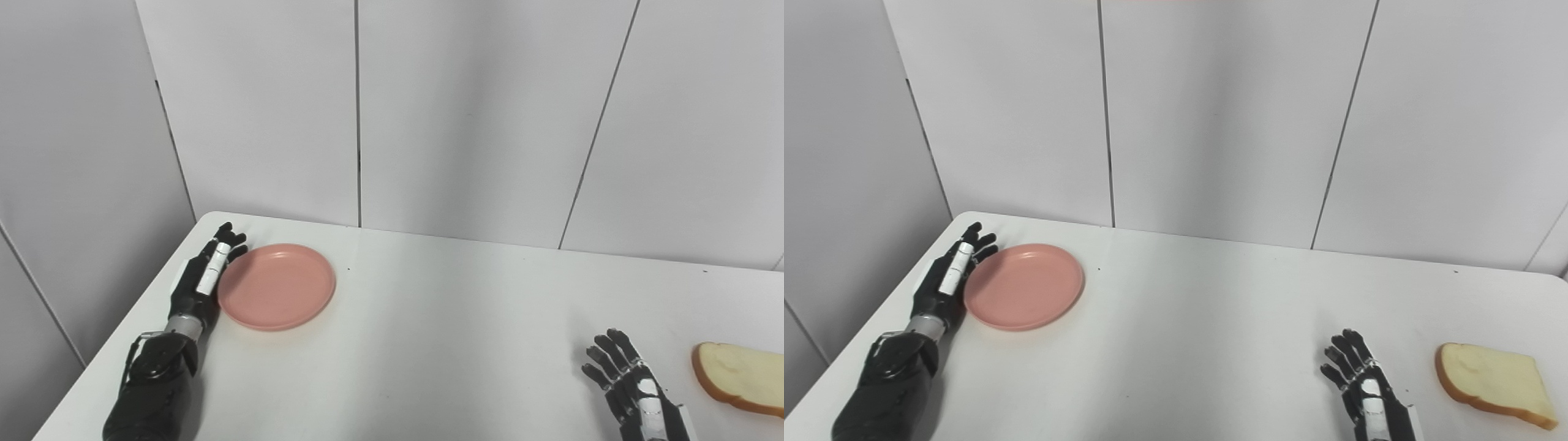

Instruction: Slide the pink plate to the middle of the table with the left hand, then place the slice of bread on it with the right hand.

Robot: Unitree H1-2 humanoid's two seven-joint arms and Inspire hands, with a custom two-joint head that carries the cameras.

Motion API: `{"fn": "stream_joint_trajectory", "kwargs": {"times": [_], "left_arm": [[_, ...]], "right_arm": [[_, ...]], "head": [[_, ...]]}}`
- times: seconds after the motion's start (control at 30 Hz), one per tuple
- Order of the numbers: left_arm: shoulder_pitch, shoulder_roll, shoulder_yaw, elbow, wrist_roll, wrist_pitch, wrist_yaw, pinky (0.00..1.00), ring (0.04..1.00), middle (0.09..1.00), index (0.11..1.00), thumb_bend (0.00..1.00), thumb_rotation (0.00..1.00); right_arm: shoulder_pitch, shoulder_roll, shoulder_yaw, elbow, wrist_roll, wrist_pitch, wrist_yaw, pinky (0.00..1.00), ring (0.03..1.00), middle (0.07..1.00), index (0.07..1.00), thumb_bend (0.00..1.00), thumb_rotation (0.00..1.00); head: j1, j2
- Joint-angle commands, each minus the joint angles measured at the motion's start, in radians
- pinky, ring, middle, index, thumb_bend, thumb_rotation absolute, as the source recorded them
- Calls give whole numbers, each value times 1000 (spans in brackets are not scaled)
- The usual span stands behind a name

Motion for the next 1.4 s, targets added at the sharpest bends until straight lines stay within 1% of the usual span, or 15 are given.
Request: {"fn": "stream_joint_trajectory", "kwargs": {"times": [0.0, 0.2, 0.33, 0.5, 0.67, 0.77, 0.8, 0.83, 0.87, 0.93, 1.03, 1.1, 1.2, 1.23, 1.37], "left_arm": [[-12, -32, -21, -16, 8, 23, -43, 811, 871, 865, 909, 918, 741], [-14, -70, -37, -29, 11, 32, -50, 809, 871, 860, 901, 929, 732], [-29, -96, -52, 0, 23, 6, -46, 828, 876, 873, 907, 929, 748], [-47, -124, -62, 13, 28, 8, -37, 825, 875, 868, 905, 950, 760], [-59, -143, -85, 15, 48, -4, -39, 800, 875, 865, 912, 932, 775], [-65, -149, -91, 15, 44, -7, -57, 817, 883, 866, 912, 925, 777], [-66, -148, -95, 14, 46, -8, -62, 819, 885, 867, 910, 919, 781], [-66, -148, -102, 10, 50, -10, -66, 820, 885, 868, 910, 918, 783], [-65, -147, -106, 6, 52, -10, -72, 819, 885, 868, 910, 918, 783], [-62, -150, -114, -6, 51, -6, -83, 809, 880, 867, 908, 923, 767], [-56, -160, -111, -28, 37, 21, -97, 800, 879, 866, 902, 928, 741], [-48, -180, -101, -56, 28, 58, -81, 788, 869, 859, 901, 935, 744], [-31, -211, -84, -100, 5, 109, -69, 773, 865, 859, 903, 918, 751], [-25, -220, -81, -112, 1, 121, -69, 789, 871, 864, 907, 892, 751], [0, -249, -87, -165, 20, 167, -52, 798, 861, 858, 910, 864, 784]], "right_arm": [[88, 44, 25, 70, 0, 18, -3, 837, 861, 874, 873, 793, 863], [90, 50, 27, 68, -15, 16, -9, 813, 850, 865, 869, 801, 864], [93, 54, 30, 64, -16, 19, -8, 807, 849, 866, 872, 808, 855], [96, 63, 37, 55, -17, 23, -10, 803, 849, 865, 869, 814, 841], [99, 79, 45, 48, -36, 25, -20, 800, 845, 860, 860, 819, 831], [99, 96, 58, 33, -52, 39, -38, 803, 843, 854, 851, 831, 823], [99, 103, 64, 28, -59, 43, -44, 804, 843, 852, 848, 833, 823], [99, 110, 69, 22, -63, 49, -51, 805, 838, 847, 844, 836, 815], [99, 120, 75, 16, -71, 53, -59, 805, 837, 845, 843, 837, 813], [99, 136, 86, 2, -95, 65, -77, 799, 827, 838, 838, 835, 815], [96, 152, 103, -11, -132, 77, -98, 799, 832, 845, 844, 830, 845], [92, 161, 113, -15, -155, 80, -109, 806, 843, 857, 855, 832, 871], [86, 172, 122, -20, -167, 92, -121, 820, 857, 867, 863, 826, 887], [84, 174, 123, -21, -166, 96, -123, 823, 860, 869, 864, 823, 889], [79, 179, 131, -29, -165, 109, -127, 838, 872, 873, 858, 820, 885]], "head": [[0, 1], [-10, 1], [-24, 3], [-51, 13], [-110, 29], [-150, 38], [-180, 45], [-184, 46], [-213, 53], [-231, 58], [-244, 64], [-256, 72], [-268, 80], [-272, 82], [-293, 97]]}}
